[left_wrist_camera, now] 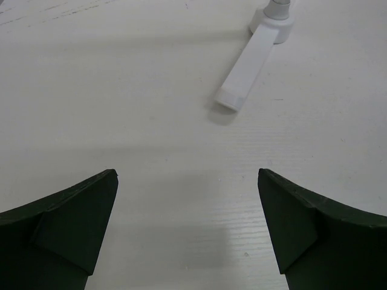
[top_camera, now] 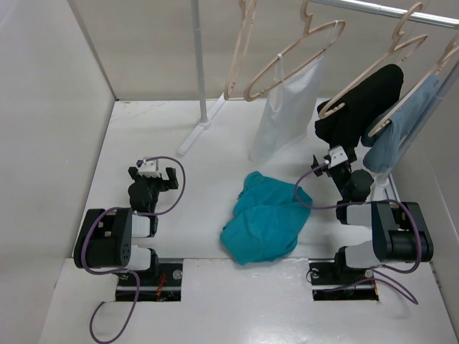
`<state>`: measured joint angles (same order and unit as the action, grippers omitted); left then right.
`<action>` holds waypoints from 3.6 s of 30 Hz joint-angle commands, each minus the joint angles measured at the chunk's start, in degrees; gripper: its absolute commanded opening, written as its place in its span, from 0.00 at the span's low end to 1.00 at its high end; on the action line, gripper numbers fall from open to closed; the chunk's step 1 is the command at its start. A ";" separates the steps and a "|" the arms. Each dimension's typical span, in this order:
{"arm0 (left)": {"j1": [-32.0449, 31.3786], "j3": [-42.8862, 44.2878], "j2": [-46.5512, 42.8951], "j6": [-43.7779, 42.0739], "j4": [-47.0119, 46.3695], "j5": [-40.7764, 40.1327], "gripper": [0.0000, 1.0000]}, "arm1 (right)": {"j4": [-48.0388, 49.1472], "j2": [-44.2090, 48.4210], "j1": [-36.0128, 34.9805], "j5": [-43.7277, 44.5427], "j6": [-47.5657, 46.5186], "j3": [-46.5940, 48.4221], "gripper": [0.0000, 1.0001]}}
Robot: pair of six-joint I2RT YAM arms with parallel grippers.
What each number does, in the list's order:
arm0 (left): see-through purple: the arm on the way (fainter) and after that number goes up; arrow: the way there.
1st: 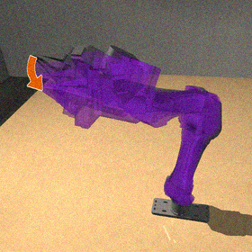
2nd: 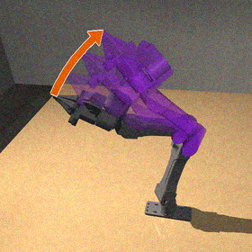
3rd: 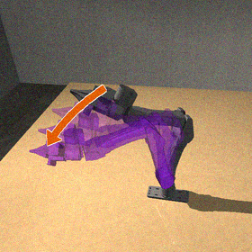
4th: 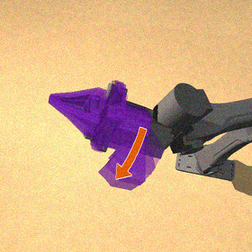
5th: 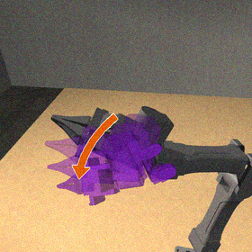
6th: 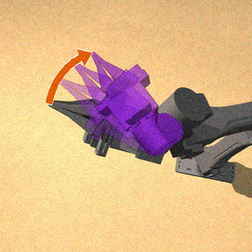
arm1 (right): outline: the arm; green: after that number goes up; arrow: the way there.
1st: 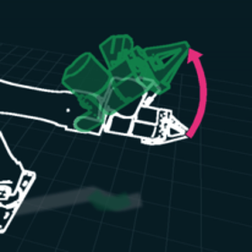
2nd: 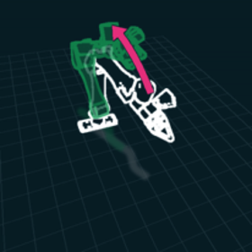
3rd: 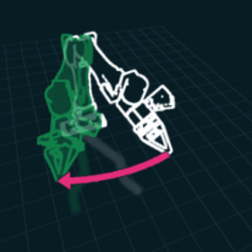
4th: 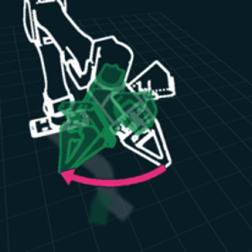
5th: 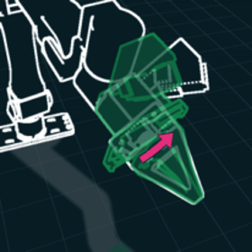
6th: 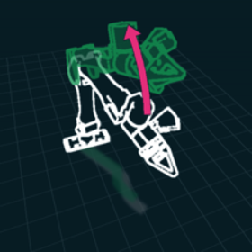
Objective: Place the t-shirt on the hanger
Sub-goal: Move the tshirt to the center of the board
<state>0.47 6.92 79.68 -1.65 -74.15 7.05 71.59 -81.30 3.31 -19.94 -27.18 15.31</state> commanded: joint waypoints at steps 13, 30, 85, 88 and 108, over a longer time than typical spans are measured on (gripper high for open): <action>-0.38 18.28 -14.28 -7.54 24.89 2.53 1.00 | 2.15 0.79 -0.32 -0.45 0.28 1.65 1.00; -2.66 64.69 -20.27 -18.67 70.45 12.62 1.00 | 2.15 0.79 -0.32 -0.45 0.28 1.65 1.00; -15.12 52.60 -22.28 -34.77 99.08 33.12 0.51 | -56.83 17.84 -25.45 23.27 -4.89 24.42 1.00; -19.70 50.48 -22.81 -40.26 104.19 32.60 0.51 | -57.44 16.18 -28.70 32.05 -7.18 24.42 1.00; -47.32 45.82 0.29 -68.04 102.19 28.55 0.85 | -74.40 -1.31 -35.30 20.13 8.01 36.53 0.96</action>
<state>-45.67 54.46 79.53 -62.35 28.60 37.01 1.87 -80.34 -29.98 5.26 -22.96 48.73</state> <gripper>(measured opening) 0.863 0.961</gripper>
